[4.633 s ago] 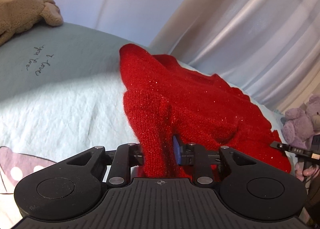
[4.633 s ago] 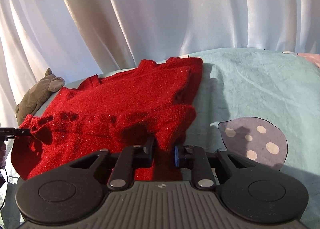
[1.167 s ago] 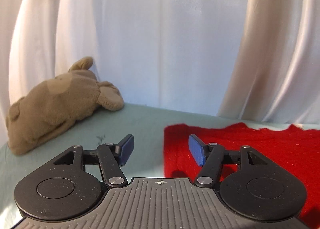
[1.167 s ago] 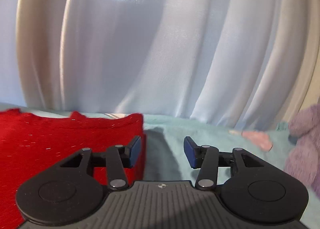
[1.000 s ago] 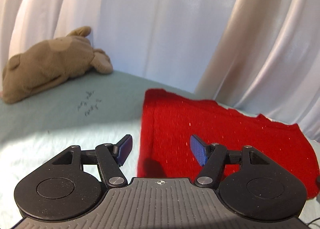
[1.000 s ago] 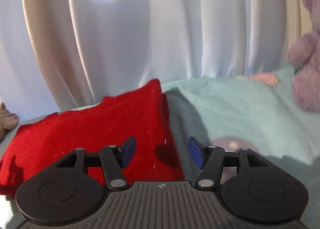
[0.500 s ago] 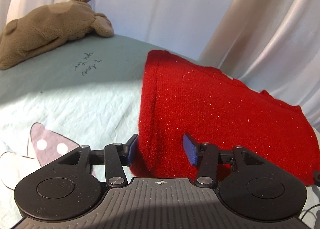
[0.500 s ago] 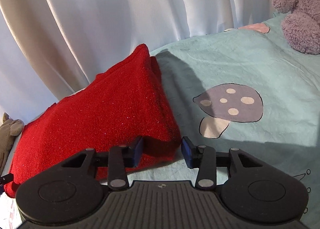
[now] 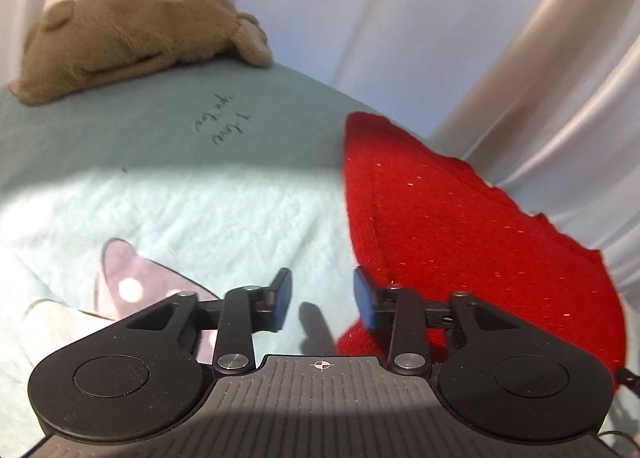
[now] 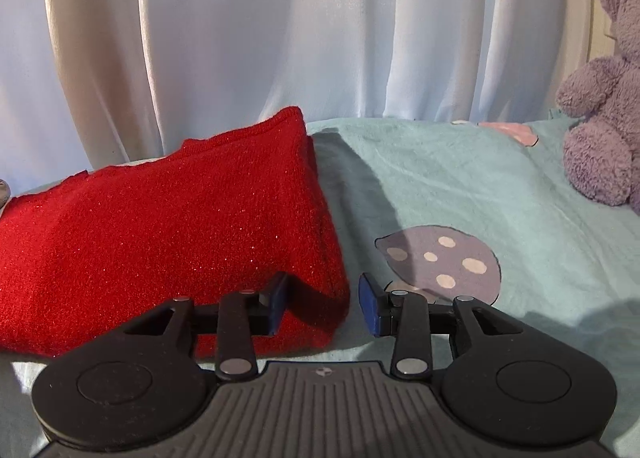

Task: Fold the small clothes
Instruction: 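Release the hem with both grippers and press the fold flat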

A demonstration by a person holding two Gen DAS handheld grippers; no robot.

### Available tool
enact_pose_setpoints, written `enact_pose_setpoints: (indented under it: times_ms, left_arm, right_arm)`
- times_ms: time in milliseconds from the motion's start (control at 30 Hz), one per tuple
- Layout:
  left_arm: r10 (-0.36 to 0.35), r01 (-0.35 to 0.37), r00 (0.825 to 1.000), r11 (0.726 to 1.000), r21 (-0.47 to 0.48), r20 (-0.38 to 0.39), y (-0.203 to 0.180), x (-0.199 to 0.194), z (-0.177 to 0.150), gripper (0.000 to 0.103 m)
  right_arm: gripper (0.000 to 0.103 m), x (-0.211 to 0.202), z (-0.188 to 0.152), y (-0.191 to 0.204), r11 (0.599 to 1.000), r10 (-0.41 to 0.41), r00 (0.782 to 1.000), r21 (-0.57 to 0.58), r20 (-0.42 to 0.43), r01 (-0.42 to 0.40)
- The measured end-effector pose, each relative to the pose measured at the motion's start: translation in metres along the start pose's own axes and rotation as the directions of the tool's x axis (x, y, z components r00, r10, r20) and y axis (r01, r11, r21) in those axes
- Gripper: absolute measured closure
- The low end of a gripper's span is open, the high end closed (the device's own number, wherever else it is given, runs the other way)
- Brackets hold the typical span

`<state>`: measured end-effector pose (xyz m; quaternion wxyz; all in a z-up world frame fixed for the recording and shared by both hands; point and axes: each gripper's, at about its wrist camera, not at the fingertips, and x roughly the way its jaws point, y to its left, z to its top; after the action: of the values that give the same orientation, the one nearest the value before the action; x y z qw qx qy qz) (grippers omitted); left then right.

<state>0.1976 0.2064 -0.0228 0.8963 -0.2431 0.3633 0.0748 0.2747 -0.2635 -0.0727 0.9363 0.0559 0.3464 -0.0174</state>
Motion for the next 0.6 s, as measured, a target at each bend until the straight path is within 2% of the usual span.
enact_pose_setpoints:
  times_ms: [67, 100, 133, 200, 267, 300, 400, 467, 600]
  left_arm:
    - [-0.077, 0.076, 0.997, 0.996, -0.039, -0.018, 0.003, 0.002, 0.001, 0.042]
    - [-0.096, 0.094, 0.995, 0.994, -0.063, -0.035, 0.005, 0.006, 0.002, 0.034]
    - [-0.104, 0.100, 0.994, 0.992, -0.080, -0.044, 0.006, 0.010, 0.003, 0.032]
    - [-0.166, 0.158, 0.985, 0.978, -0.136, -0.049, 0.012, 0.015, 0.007, 0.032]
    - [-0.234, 0.222, 0.972, 0.950, -0.219, -0.031, 0.024, 0.016, 0.011, 0.031]
    - [-0.263, 0.250, 0.965, 0.936, -0.247, -0.021, 0.028, 0.017, 0.014, 0.026]
    - [-0.320, 0.306, 0.948, 0.906, -0.293, 0.000, 0.036, 0.019, 0.024, 0.026]
    - [-0.331, 0.316, 0.943, 0.903, -0.292, -0.005, 0.035, 0.022, 0.030, 0.026]
    - [-0.330, 0.299, 0.938, 0.926, -0.231, -0.106, 0.026, 0.047, 0.034, 0.026]
  right_arm:
    - [0.067, -0.005, 0.003, 0.001, 0.999, -0.026, 0.999, -0.019, 0.021, 0.027]
    - [0.066, -0.007, 0.004, 0.001, 0.999, -0.029, 0.999, -0.022, 0.026, 0.029]
    - [0.066, -0.008, 0.005, 0.001, 1.000, -0.022, 0.999, -0.019, 0.030, 0.022]
    - [0.065, -0.011, 0.009, 0.004, 1.000, 0.004, 0.999, -0.012, 0.034, -0.003]
    - [0.063, -0.014, 0.011, 0.011, 0.999, 0.036, 0.998, -0.023, 0.043, -0.035]
    - [0.061, -0.015, 0.011, 0.015, 0.998, 0.046, 0.998, -0.033, 0.048, -0.044]
    - [0.061, -0.016, 0.010, 0.025, 0.996, 0.069, 0.996, -0.058, 0.055, -0.066]
    - [0.061, -0.014, 0.009, 0.027, 0.996, 0.071, 0.996, -0.058, 0.048, -0.068]
    - [0.061, -0.011, 0.008, 0.030, 0.996, 0.073, 0.997, -0.054, 0.037, -0.071]
